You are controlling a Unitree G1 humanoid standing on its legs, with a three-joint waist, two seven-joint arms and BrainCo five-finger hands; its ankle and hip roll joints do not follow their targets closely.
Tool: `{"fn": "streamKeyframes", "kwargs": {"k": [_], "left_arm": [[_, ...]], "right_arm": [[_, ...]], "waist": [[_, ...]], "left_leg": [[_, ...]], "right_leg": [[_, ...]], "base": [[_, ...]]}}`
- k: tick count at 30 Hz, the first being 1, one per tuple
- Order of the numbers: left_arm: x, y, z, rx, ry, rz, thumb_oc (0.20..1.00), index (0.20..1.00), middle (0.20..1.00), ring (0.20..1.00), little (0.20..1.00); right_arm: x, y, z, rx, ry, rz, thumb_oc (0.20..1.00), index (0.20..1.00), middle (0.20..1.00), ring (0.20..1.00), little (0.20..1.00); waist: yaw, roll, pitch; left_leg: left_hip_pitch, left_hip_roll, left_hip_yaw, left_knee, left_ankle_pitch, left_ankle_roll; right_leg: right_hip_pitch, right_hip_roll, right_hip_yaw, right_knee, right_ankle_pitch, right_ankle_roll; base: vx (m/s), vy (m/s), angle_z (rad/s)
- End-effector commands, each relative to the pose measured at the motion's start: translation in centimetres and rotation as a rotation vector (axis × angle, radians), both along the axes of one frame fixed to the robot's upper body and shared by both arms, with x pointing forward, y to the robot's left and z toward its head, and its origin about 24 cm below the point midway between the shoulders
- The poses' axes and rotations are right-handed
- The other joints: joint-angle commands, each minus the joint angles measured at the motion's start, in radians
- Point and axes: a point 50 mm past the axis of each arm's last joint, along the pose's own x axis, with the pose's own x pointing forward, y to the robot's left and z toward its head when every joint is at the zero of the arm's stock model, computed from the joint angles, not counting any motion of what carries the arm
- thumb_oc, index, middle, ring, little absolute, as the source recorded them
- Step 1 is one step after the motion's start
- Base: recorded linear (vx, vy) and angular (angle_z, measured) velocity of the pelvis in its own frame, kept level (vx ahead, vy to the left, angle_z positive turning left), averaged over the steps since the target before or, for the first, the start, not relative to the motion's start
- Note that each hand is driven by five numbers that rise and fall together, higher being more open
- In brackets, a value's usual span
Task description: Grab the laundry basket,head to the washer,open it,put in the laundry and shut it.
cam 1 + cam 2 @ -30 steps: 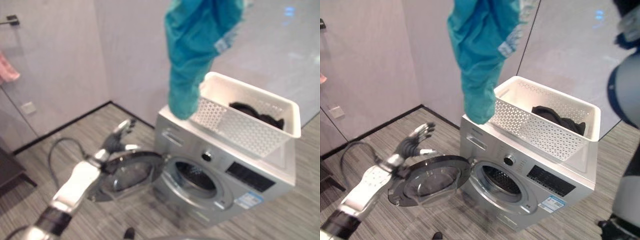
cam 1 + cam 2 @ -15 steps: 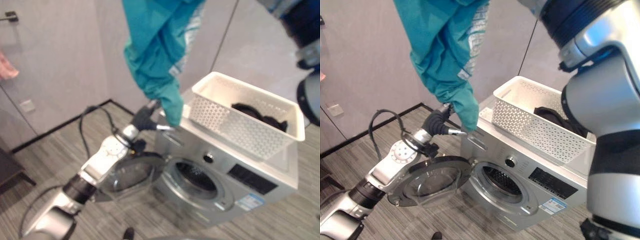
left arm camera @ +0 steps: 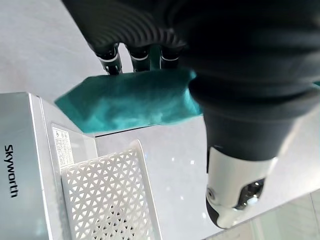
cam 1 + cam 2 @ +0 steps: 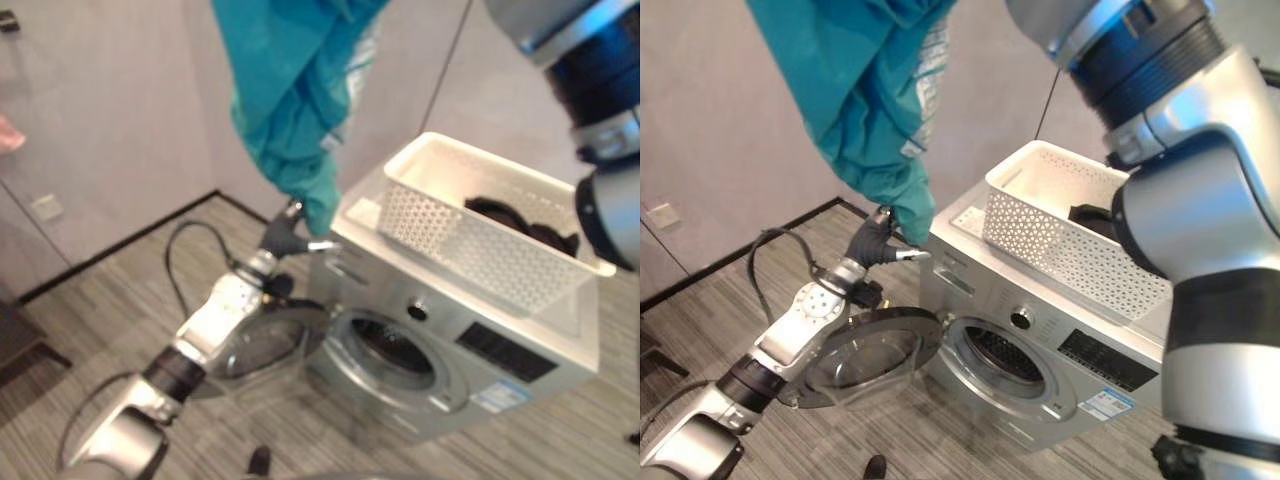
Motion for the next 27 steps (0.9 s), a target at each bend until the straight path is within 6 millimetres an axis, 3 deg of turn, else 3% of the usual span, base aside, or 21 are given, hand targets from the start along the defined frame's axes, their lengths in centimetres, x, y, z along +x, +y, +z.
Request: {"fn": "streamKeyframes", "kwargs": {"k": [1,9,17,20,23,27], "left_arm": [[1.6,-1.1,4.8,-0.023,-0.216,0.033,1.0,1.0,1.0,1.0,1.0],[1.6,-0.5,4.7,-0.008,-0.234,0.088,1.0,1.0,1.0,1.0,1.0],[0.6,-0.3,4.2,0.007,-0.242,0.089,1.0,1.0,1.0,1.0,1.0],[0.4,-0.1,4.2,0.005,-0.246,0.093,1.0,1.0,1.0,1.0,1.0],[-0.2,0.0,4.1,0.005,-0.25,0.092,1.0,1.0,1.0,1.0,1.0],[-0.5,0.0,4.1,-0.007,-0.25,0.082,1.0,1.0,1.0,1.0,1.0]], "right_arm": [[-1.8,-2.1,2.6,0.077,-0.083,-0.014,0.2,0.2,0.2,0.2,0.2],[-2.3,-4.7,1.5,0.098,-0.1,0.009,0.2,0.2,0.2,0.2,0.2],[-3.5,-9.3,-1.4,0.09,-0.119,-0.015,0.2,0.2,0.2,0.2,0.2],[-3.5,-10.1,-2.5,0.082,-0.097,-0.014,0.2,0.2,0.2,0.2,0.2],[-3.6,-10.7,-4.9,0.053,-0.037,0.023,0.2,0.2,0.2,0.2,0.2],[-3.2,-9.8,-6.7,0.001,0.044,0.085,0.2,0.2,0.2,0.2,0.2]], "waist": [[0.017,-0.006,-0.018],[0.013,-0.001,-0.011],[0.001,0.013,0.008],[0.0,0.013,0.01],[-0.003,0.018,0.021],[-0.004,0.017,0.028]], "left_leg": [[0.07,0.088,0.063,0.012,-0.136,-0.004],[0.079,0.09,0.078,0.012,-0.141,0.002],[0.085,0.091,0.091,0.012,-0.142,0.007],[0.091,0.092,0.096,0.012,-0.149,0.008],[0.096,0.093,0.106,0.012,-0.152,0.011],[0.104,0.094,0.118,0.012,-0.154,0.014]], "right_leg": [[-0.025,-0.124,-0.029,0.027,0.019,0.094],[-0.031,-0.121,-0.014,0.025,0.021,0.092],[-0.036,-0.123,-0.004,0.029,0.023,0.091],[-0.035,-0.122,0.0,0.029,0.02,0.092],[-0.038,-0.124,0.008,0.029,0.022,0.093],[-0.042,-0.124,0.017,0.027,0.025,0.093]], "base": [[0.0,-0.006,-0.04],[0.0,-0.004,-0.07],[0.0,-0.005,-0.06],[0.0,-0.003,-0.02],[0.0,-0.008,-0.07],[0.01,-0.009,-0.07]]}}
